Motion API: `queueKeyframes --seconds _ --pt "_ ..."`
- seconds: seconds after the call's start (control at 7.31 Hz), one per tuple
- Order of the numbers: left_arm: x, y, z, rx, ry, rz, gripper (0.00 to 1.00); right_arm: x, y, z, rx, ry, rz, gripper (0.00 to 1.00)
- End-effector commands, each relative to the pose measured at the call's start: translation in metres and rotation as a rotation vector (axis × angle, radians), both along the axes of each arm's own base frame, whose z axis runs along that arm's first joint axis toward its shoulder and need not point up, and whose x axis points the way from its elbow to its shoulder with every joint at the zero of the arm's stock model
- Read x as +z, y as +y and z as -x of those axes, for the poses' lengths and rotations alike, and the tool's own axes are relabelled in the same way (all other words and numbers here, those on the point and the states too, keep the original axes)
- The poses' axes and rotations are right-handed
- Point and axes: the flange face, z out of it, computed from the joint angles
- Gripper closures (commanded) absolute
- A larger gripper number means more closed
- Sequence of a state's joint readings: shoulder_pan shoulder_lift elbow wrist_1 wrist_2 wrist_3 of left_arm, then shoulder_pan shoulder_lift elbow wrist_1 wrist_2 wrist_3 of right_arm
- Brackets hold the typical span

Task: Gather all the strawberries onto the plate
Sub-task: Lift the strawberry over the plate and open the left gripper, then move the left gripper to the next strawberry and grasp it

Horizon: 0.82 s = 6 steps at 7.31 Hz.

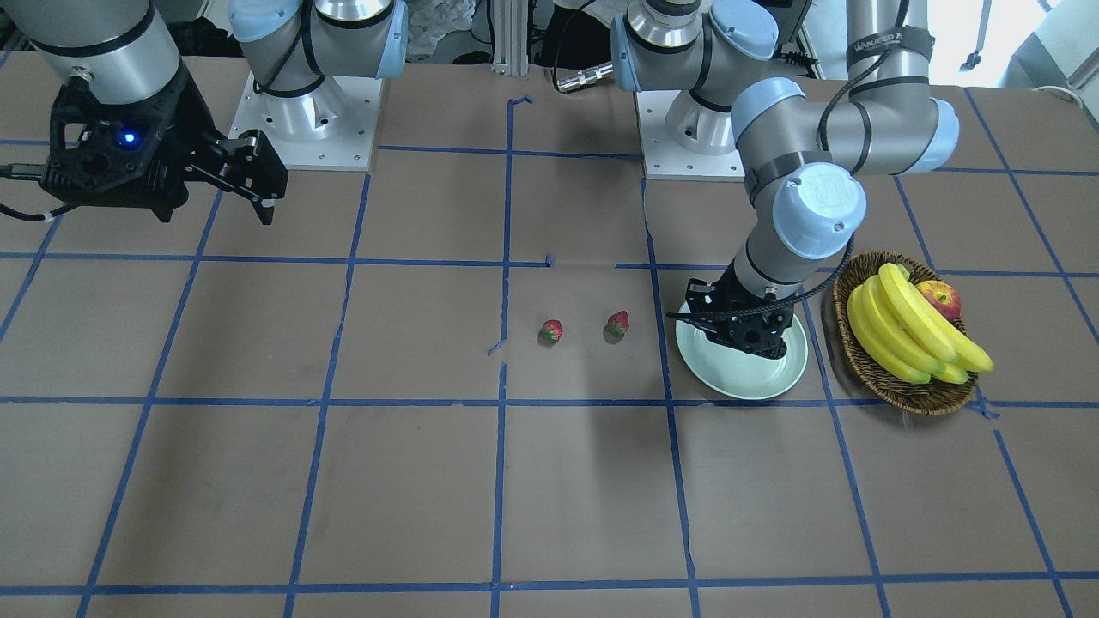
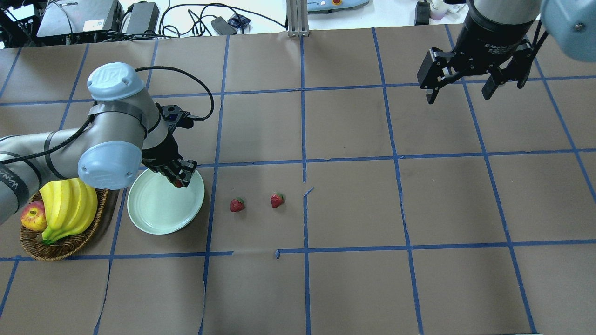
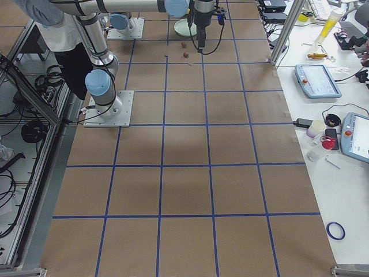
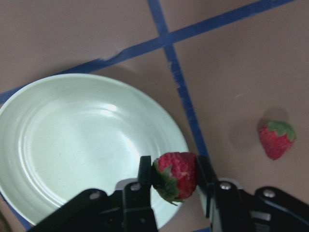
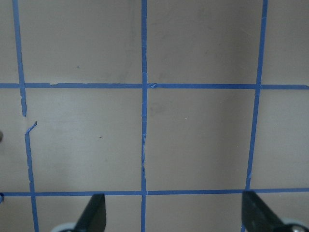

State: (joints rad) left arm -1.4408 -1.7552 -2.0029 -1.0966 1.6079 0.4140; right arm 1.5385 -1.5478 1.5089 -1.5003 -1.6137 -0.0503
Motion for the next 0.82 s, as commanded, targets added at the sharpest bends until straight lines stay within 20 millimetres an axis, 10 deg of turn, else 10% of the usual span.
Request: queueKeyframes --seconds 0.0,0.27,0.68 --pt "-0.014 0.004 -0.019 0.019 0.010 -0.032 0.00 0.001 0.000 0.000 0.004 0.001 0.001 0.00" --pt "-0.008 0.001 -0.002 0.115 0.001 -0.005 0.00 0.000 0.000 0.001 0.002 0.001 -0.001 0.00" --pt "-0.015 0.022 0.136 0.216 0.005 0.089 0.03 0.000 0.000 0.001 -0.001 0.002 -0.001 0.00"
